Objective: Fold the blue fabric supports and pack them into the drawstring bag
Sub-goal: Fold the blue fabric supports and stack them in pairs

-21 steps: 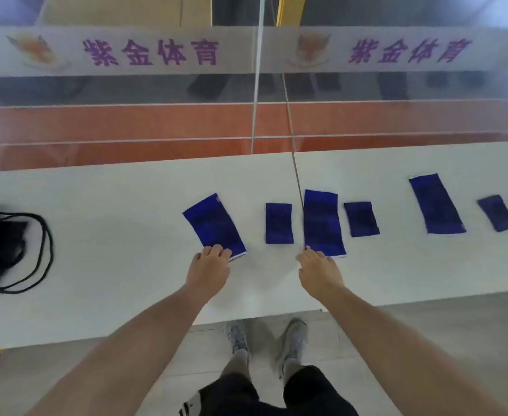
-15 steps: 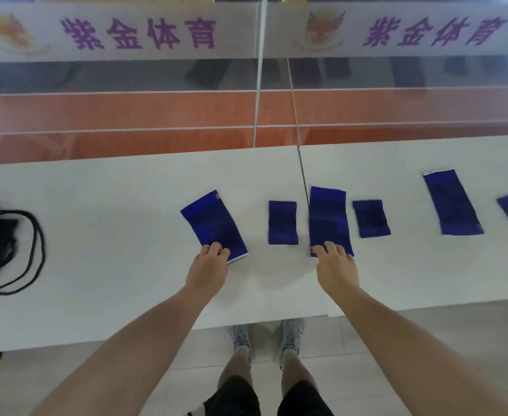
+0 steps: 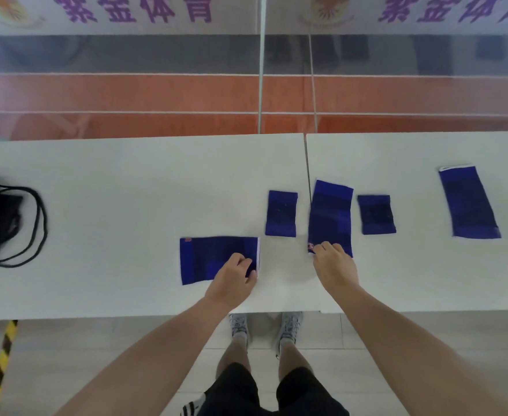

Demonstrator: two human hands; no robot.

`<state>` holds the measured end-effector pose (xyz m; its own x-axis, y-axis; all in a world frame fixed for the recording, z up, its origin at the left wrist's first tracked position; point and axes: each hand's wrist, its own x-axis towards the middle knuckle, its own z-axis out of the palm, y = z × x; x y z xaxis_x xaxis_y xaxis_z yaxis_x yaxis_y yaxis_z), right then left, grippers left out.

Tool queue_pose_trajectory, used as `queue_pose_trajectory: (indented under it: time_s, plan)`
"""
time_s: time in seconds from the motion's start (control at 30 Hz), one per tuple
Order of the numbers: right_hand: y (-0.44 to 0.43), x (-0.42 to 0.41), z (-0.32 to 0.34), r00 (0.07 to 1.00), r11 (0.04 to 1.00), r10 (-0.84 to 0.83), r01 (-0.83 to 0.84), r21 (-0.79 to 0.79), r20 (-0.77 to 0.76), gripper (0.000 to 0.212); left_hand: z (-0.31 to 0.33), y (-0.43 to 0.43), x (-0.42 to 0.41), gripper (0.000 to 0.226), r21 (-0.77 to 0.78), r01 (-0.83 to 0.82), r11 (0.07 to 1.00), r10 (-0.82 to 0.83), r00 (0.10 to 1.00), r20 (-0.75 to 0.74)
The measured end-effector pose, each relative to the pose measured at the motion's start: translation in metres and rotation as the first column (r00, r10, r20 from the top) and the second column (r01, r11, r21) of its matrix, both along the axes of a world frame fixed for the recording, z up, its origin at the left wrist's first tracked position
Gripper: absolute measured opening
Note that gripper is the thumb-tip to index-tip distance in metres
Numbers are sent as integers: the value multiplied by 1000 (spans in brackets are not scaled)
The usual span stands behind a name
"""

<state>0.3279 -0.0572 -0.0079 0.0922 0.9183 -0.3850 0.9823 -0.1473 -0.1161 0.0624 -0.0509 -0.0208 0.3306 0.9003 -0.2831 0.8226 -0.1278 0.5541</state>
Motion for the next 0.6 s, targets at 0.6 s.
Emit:
queue_pose_trajectory:
  time_s: [0.6]
  plan:
    - [-3,-38,50,827,989,-114,145,13,-550,16,66,36,75,29,-652,-166,740,460,832,310]
